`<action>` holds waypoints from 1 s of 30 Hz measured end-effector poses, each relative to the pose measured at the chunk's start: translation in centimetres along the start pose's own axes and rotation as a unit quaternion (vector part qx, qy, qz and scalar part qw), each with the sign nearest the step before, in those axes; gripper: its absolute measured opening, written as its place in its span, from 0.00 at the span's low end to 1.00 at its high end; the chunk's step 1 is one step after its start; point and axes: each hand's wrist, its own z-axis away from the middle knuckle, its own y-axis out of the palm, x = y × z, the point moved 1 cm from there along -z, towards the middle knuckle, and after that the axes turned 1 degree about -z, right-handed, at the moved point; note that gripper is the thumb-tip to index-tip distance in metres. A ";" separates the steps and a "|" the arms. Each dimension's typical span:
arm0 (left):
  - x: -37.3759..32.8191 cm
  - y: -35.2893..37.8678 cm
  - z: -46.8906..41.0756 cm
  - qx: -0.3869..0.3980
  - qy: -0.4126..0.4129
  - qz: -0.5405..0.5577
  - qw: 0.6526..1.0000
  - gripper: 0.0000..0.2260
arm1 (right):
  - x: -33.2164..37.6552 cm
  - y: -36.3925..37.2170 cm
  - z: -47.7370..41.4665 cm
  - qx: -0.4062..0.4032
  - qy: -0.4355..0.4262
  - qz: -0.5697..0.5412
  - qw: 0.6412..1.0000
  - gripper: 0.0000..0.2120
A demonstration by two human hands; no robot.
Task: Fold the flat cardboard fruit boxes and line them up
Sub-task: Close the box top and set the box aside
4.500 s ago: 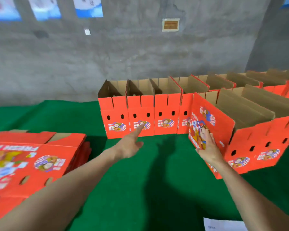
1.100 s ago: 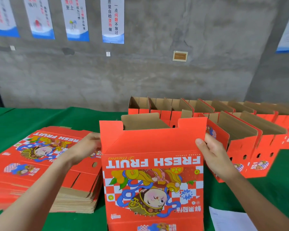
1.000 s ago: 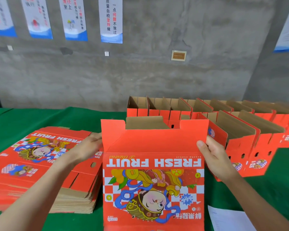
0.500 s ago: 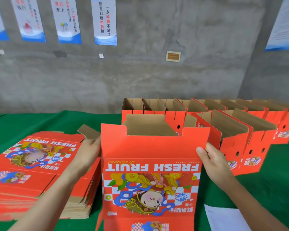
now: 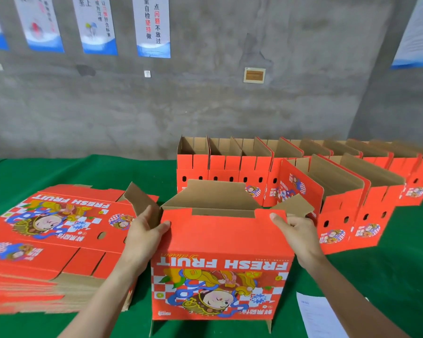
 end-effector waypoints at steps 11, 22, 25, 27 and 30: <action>-0.5 0.4 -0.3 -0.011 0.139 -0.247 0.959 0.32 | 3.2 0.1 0.1 0.160 -0.129 0.396 0.895 0.31; -0.5 0.3 -0.1 0.103 0.290 -0.218 0.926 0.32 | 6.2 2.9 -1.3 0.286 -0.135 0.634 0.706 0.47; -0.5 0.3 -0.1 0.187 0.254 -0.190 0.930 0.21 | 6.2 2.8 -1.3 0.292 -0.138 0.623 0.713 0.47; -0.6 0.7 -1.1 0.191 0.212 -0.230 0.930 0.15 | 6.2 2.5 -1.2 0.293 -0.147 0.616 0.716 0.46; -1.5 1.8 -3.0 0.173 0.196 -0.343 0.902 0.20 | 6.1 2.2 -1.0 0.293 -0.156 0.601 0.727 0.46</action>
